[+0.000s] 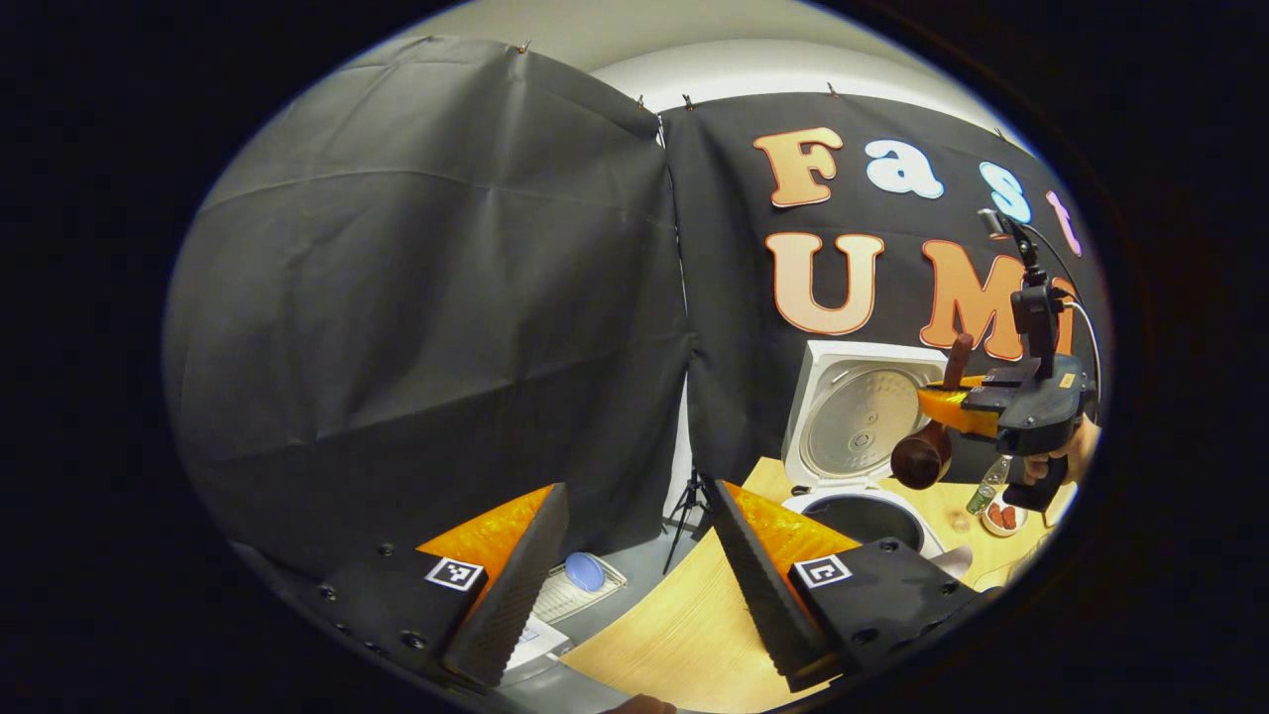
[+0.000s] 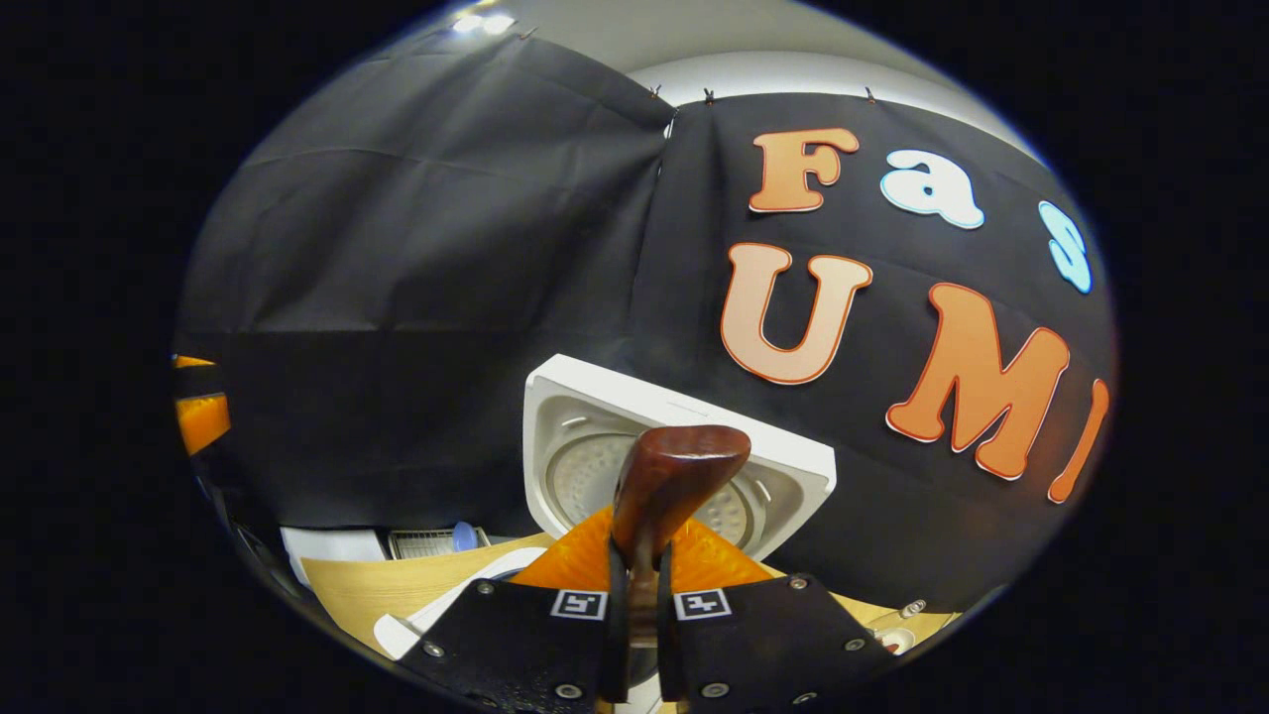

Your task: Close the left gripper, press the button to open the rice cooker; take a wooden spoon from the chopstick holder with the right hand, scoop a spoonful of rice and pour it into the rice cooker, then put the wooden spoon back into the chopstick holder.

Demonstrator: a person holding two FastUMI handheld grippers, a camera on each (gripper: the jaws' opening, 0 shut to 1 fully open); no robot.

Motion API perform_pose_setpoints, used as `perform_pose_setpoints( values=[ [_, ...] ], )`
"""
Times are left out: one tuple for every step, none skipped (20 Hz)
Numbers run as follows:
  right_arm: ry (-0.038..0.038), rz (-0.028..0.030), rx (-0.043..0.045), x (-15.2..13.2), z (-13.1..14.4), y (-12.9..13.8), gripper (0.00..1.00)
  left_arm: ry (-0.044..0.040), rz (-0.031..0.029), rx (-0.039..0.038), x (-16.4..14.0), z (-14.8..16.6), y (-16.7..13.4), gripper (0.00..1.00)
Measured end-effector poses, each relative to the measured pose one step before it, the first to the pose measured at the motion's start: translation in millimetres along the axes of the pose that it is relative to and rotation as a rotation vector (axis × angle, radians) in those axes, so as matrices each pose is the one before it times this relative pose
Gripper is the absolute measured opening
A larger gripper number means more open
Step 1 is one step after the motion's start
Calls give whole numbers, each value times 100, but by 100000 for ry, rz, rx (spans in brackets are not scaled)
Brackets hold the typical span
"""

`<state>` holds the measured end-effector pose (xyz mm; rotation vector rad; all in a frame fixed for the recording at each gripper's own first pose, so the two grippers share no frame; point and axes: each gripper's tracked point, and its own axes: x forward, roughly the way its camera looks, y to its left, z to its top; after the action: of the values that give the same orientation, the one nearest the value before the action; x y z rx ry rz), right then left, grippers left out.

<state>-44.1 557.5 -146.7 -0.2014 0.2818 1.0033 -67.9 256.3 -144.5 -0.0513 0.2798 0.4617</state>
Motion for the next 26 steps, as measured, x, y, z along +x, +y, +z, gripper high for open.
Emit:
perform_pose_setpoints(
  values=[
    [-465, -621, 4387, -487, 227, -803, 11, -29, -249, -368, -347, -121, -183, 98],
    [-57, 27, 5480, -534, 75, -847, 11, -1, -377, -146, -196, 163, -430, 95],
    [197, 907, 5896, -571, -120, -699, 11, 57, -56, 185, -258, -51, -346, 98],
    [637, 47, 5728, -566, -373, -978, 11, -125, -160, 292, -282, 127, -465, 98],
    [867, -708, 5115, -675, -381, -1216, 11, -338, -154, 172, -417, 57, -442, 98],
    [330, -786, 4791, -648, -267, -1120, 11, -196, -715, 95, -234, 68, -733, 98],
    [263, -722, 4867, -958, -123, -1324, 11, -18, -514, 312, -310, -52, -810, 98],
    [347, -429, 5439, -908, -111, -1085, 10, 177, -556, 292, -200, -86, -801, 98],
    [294, 80, 5520, -1169, 76, -1255, 11, 424, -632, 69, -340, -123, -814, 98],
    [180, -46, 5468, -1092, 106, -1403, 11, 357, -1021, -526, -239, 9, -1083, 98],
    [140, -594, 4415, -1212, 49, -1324, 11, 598, -2020, -871, -346, -25, -1410, 98],
    [-447, -1597, 3741, -1217, 150, -1615, 11, 575, -2041, -644, -201, -30, -1530, 95],
    [-765, -2078, 2502, -1133, 125, -1929, 11, 254, -2053, -37, -64, -82, -1451, 95],
    [-481, -2584, 1993, -1069, -13, -1963, 11, 56, -1580, 877, -58, -15, -1408, 98],
    [-97, -2672, 1444, -979, 72, -2164, 11, -105, -1258, 1016, 62, 147, -1356, 98],
    [-203, -2485, 965, -1058, 35, -1883, 11, -202, -1648, 623, -54, 195, -1433, 98],
    [-903, -2495, 777, -992, 240, -1983, 11, -223, -2080, -33, -52, 206, -1485, 98],
    [-855, -2529, 814, -1023, 235, -1933, 11, 416, -2706, -52, -74, 150, -1661, 95],
    [-554, -2704, 779, -918, 115, -1898, 11, 11, -2002, 235, -68, -74, -1427, 95],
    [-665, -2794, 603, -1038, 154, -1810, 11, 86, -1802, 750, -41, 113, -1278, 98],
    [-911, -2747, 260, -839, 228, -1861, 11, -68, -1272, 1067, -87, -51, -1120, 95],
    [-784, -2903, 253, -806, 68, -1854, 11, 52, -1439, 868, -26, 49, -1022, 98],
    [-601, -2846, -9, -742, 119, -1992, 11, 266, -1431, 800, 15, -71, -1092, 98],
    [-666, -3189, 167, -657, 26, -1984, 11, 197, -1160, 622, -4, 68, -781, 98],
    [-717, -3088, 173, -497, 102, -2073, 11, 327, -1261, 565, 6, -54, -931, 98],
    [-533, -3217, 406, -592, -106, -2037, 11, 414, -990, 446, 28, 46, -796, 95]
  ],
)
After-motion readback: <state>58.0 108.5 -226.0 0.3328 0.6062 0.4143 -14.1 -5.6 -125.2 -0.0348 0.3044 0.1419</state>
